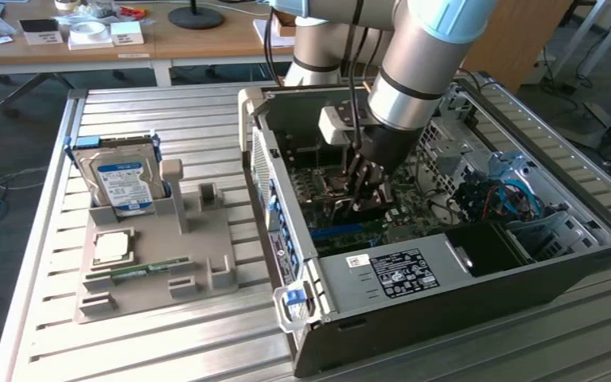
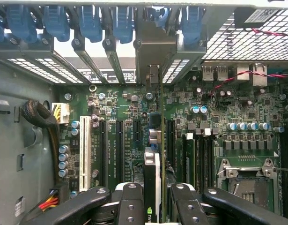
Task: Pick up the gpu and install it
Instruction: 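Insert the gpu into the slot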
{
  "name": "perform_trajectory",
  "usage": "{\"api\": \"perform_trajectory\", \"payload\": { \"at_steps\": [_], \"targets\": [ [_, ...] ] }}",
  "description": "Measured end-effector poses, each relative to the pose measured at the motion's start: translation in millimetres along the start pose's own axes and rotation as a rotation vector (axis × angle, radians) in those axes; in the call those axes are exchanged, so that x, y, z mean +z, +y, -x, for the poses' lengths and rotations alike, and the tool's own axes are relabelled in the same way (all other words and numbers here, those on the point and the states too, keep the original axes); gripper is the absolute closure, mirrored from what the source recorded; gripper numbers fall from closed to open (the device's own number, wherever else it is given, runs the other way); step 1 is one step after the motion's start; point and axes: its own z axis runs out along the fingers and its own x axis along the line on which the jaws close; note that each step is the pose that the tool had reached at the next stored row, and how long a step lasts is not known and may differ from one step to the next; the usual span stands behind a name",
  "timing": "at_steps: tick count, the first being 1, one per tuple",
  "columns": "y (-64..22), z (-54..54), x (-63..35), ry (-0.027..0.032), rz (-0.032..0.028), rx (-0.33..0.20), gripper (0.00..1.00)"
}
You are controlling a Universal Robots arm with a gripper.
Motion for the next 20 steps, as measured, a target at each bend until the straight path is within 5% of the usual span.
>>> {"api": "perform_trajectory", "payload": {
  "at_steps": [9,20],
  "targets": [
    [0.8,-0.1,2.9,0.0066,-0.0001,0.001,0.73],
    [0.8,0.2,3.1,0.0051,-0.0004,0.01,0.73]
  ]
}}
